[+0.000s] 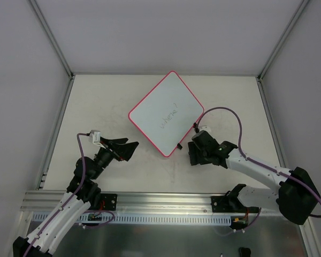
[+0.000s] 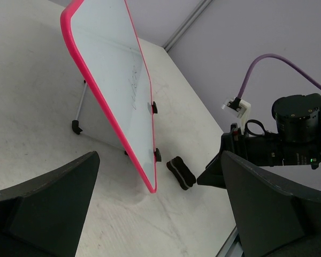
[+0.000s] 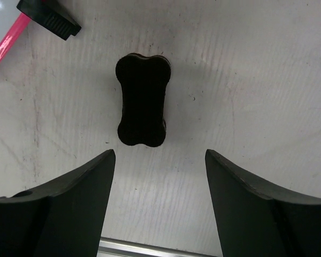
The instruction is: Erase the whiteboard
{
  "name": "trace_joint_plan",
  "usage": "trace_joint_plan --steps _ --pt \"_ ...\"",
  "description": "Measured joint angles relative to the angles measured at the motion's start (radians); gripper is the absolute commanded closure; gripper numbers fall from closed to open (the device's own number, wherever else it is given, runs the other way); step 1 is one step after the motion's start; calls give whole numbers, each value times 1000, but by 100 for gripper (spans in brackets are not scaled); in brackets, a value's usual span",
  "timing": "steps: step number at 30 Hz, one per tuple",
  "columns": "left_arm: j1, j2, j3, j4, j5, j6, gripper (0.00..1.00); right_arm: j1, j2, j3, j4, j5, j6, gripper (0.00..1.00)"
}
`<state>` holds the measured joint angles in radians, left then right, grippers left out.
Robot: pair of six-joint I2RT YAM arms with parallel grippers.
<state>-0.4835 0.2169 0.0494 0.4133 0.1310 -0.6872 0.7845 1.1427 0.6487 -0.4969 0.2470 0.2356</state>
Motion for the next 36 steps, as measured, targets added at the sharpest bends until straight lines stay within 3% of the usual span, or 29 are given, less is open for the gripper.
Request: trace_joint_plan --steps 16,36 --pt "0 -4 0 0 0 0 1 -1 175 106 60 -24 -13 37" --pt "0 -11 0 -1 18 1 1 -60 261 115 71 -83 -12 47"
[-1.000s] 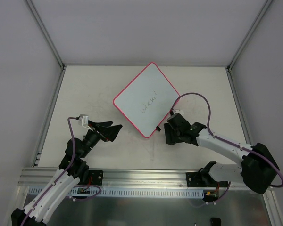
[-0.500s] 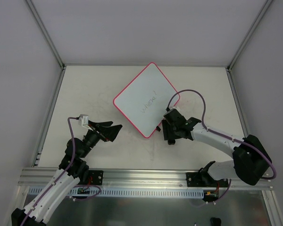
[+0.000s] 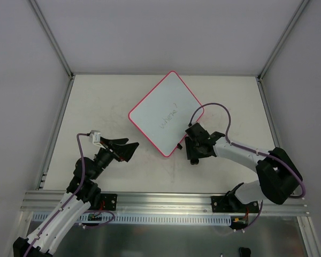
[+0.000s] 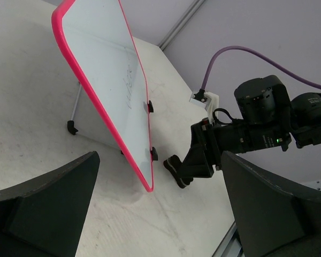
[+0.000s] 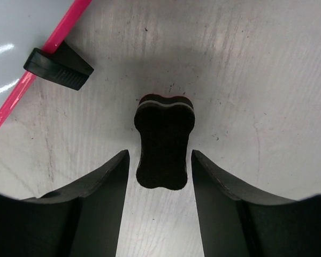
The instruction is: Erase the whiteboard
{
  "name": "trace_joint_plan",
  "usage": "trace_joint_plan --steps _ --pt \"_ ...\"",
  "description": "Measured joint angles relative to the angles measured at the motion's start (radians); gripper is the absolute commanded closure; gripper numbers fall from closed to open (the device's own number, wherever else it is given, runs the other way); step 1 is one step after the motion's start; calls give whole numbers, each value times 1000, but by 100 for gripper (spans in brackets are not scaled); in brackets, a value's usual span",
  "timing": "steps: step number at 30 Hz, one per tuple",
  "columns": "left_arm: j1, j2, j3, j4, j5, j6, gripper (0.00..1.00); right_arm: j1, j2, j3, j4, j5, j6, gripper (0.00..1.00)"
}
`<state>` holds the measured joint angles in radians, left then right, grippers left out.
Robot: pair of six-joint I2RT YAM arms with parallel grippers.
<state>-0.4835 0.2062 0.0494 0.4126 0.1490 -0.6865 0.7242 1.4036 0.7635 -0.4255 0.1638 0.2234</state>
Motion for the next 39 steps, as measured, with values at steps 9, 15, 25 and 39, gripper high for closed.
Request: trace_joint_plan --steps 9,15,25,39 --pt "0 -21 0 -2 0 1 1 -7 51 7 11 -15 -4 54" --pt "0 -22 0 -4 0 1 1 -10 65 10 11 -14 -10 70" --pt "0 -44 0 -6 0 2 1 -18 56 20 11 -10 -16 85" --pt "0 70 0 -6 -3 41 1 -19 -229 150 -5 -16 -130 100"
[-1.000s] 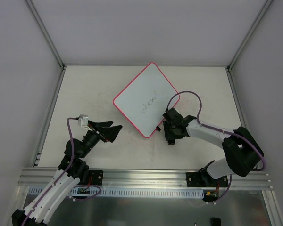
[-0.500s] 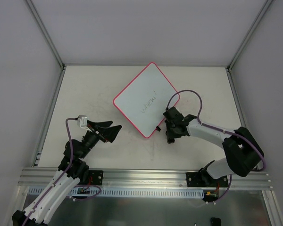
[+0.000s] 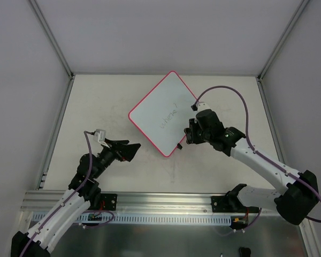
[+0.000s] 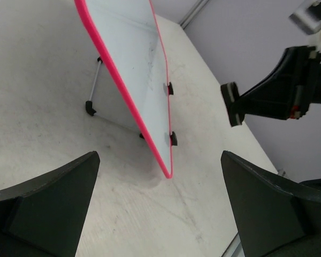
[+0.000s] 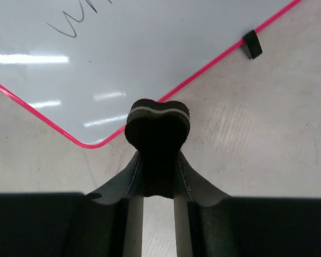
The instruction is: Erase the whiteboard
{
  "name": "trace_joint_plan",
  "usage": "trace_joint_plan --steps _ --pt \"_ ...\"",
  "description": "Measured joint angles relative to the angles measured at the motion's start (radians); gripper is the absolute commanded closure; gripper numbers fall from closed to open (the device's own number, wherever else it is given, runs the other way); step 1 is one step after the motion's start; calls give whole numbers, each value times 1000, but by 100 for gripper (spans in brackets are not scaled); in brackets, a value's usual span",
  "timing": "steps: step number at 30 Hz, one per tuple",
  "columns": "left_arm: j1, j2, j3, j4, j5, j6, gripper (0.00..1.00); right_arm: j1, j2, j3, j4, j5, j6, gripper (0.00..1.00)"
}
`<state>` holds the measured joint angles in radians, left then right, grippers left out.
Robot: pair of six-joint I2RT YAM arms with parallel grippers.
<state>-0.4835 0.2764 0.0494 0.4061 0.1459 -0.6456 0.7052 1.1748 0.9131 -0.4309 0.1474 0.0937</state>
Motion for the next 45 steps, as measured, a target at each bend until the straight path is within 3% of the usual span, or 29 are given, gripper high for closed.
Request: trace_joint_plan --steps 18,19,30,45 --pt "0 378 1 232 -47 6 1 0 78 33 199 -227 -134 100" --pt "0 399 3 251 -47 6 7 0 82 33 211 -234 -136 100" --pt "0 660 103 459 -46 5 27 0 114 33 272 -268 -151 100" --pt "0 876 180 615 -45 -18 46 0 123 33 329 -269 -166 100"
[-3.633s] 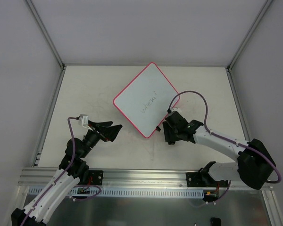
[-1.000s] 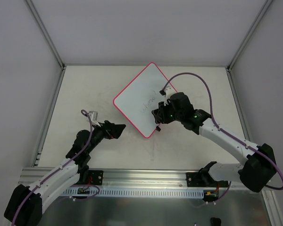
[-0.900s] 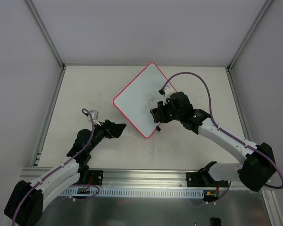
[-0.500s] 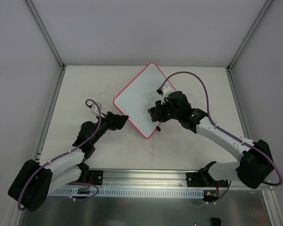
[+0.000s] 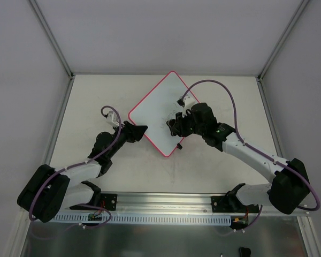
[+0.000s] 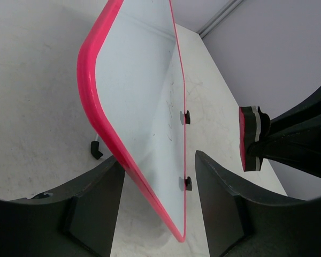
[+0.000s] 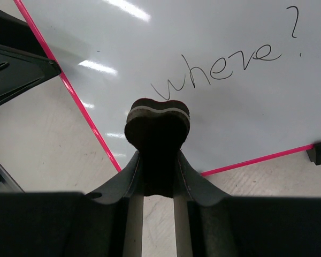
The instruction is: Erase the whiteboard
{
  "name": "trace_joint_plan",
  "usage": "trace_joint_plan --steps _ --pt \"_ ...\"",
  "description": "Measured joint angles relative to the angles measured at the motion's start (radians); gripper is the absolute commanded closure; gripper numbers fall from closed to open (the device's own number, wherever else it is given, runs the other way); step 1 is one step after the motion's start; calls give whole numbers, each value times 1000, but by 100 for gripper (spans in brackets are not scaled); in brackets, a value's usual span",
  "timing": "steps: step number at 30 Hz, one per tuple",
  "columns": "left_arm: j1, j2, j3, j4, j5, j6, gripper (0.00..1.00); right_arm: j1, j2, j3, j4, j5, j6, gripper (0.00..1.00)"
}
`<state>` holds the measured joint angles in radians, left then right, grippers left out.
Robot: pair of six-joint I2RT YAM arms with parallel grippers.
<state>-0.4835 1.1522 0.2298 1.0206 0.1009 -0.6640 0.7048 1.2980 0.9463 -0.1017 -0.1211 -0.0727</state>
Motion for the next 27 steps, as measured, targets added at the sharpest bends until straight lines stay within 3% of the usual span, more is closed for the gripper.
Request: trace_joint_plan --steps 8,13,18,24,27 --pt "0 60 48 13 3 -26 50 0 6 0 4 -5 -5 100" --pt "0 73 61 5 3 -34 70 0 29 0 39 -23 -19 100" --pt "0 82 61 -2 4 -36 64 0 57 0 90 -34 -30 100" --pt "0 93 61 -10 5 -40 68 0 101 0 127 -48 -37 100" --pt "0 102 61 -10 5 -41 76 0 128 0 139 -52 -37 100"
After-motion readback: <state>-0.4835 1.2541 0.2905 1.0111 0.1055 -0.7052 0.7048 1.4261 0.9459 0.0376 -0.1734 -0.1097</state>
